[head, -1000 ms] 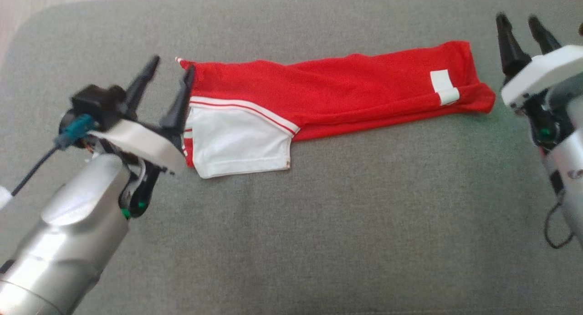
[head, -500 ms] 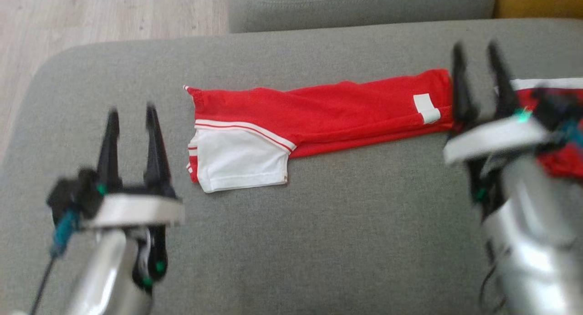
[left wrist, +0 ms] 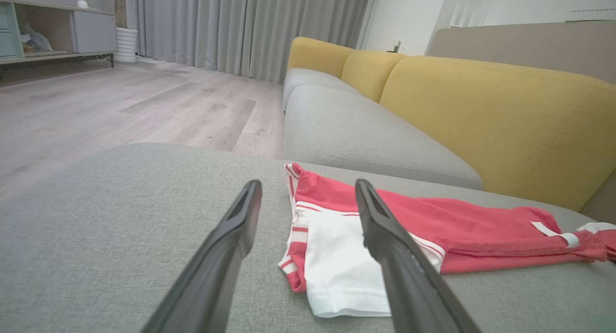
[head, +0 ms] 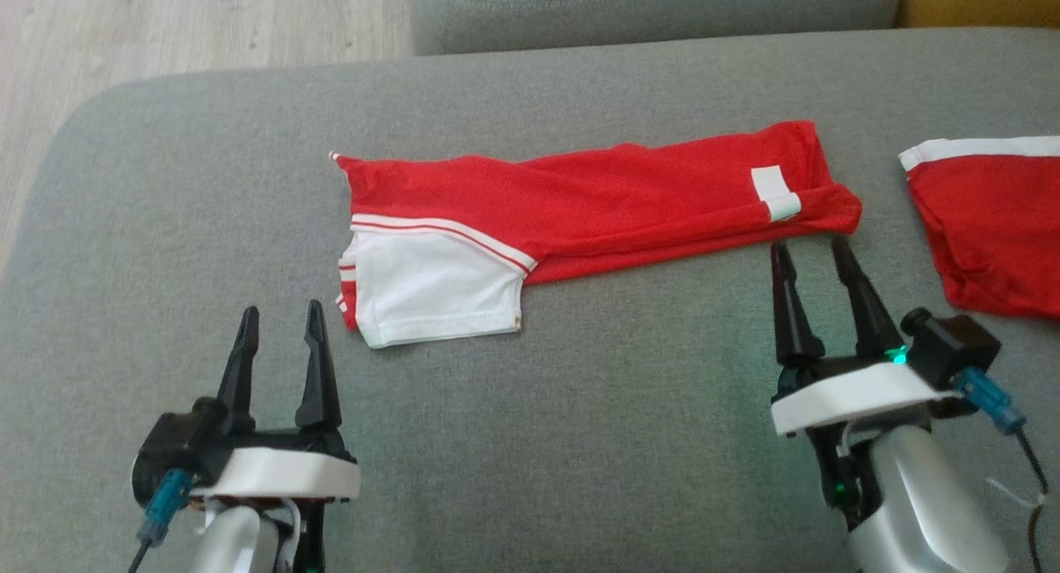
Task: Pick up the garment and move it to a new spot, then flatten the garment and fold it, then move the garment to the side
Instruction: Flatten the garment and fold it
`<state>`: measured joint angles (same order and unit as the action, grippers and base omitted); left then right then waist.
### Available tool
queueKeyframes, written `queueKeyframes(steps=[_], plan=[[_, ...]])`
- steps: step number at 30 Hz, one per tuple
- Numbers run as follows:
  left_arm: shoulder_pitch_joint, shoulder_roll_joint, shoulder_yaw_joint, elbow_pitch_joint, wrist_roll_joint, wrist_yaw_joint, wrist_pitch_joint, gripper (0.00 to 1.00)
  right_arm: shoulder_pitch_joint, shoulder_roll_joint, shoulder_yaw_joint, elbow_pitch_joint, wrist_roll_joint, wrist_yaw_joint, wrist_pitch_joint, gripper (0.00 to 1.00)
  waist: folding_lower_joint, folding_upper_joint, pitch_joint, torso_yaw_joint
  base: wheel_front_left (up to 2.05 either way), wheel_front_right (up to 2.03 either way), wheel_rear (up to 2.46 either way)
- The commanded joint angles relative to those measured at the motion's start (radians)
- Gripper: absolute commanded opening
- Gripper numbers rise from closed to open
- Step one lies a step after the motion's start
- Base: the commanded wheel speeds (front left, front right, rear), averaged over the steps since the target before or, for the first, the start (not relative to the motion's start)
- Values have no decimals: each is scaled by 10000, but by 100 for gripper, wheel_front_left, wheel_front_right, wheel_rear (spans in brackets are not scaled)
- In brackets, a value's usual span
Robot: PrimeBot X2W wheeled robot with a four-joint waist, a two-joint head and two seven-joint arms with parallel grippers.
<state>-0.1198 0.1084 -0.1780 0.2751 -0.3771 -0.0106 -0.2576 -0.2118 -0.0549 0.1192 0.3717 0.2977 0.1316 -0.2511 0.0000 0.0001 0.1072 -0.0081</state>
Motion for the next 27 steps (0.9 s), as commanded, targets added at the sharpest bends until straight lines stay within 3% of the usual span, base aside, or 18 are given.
queueKeyframes(steps=[1, 8, 14, 18, 24, 27], plan=[[-530, -3, 485, -265, 170, -87, -41, 100, -529, 44, 110, -309, -156, -9, -106, 100, 0, -1, 144, 65, 0, 0, 0], [-1129, -265, 573, -120, 640, -533, -41, 100, -1980, 46, -966, 862, -992, -9, 198, 100, 0, -1, 937, 408, 0, 0, 0], [-1500, -407, 543, -22, 814, -729, -41, 100, -3410, 46, -2604, 2082, -1971, -9, 1106, 100, 0, -1, 1599, 777, 0, 0, 0], [-1755, -475, 538, 45, 896, -850, -41, 100, -4312, 46, -4236, 3202, -3067, -9, 1691, 100, 0, -1, 2009, 1048, 0, 0, 0], [-2057, -542, 488, 115, 923, -974, -41, 100, -4890, 46, -6117, 4578, -4715, -9, 1721, 100, 0, -1, 2266, 1335, 0, 0, 0], [-2146, -558, 502, 140, 951, -1003, -41, 100, -5102, 46, -6533, 5421, -5079, -9, 1697, 100, 0, -1, 2265, 1368, 0, 0, 0]])
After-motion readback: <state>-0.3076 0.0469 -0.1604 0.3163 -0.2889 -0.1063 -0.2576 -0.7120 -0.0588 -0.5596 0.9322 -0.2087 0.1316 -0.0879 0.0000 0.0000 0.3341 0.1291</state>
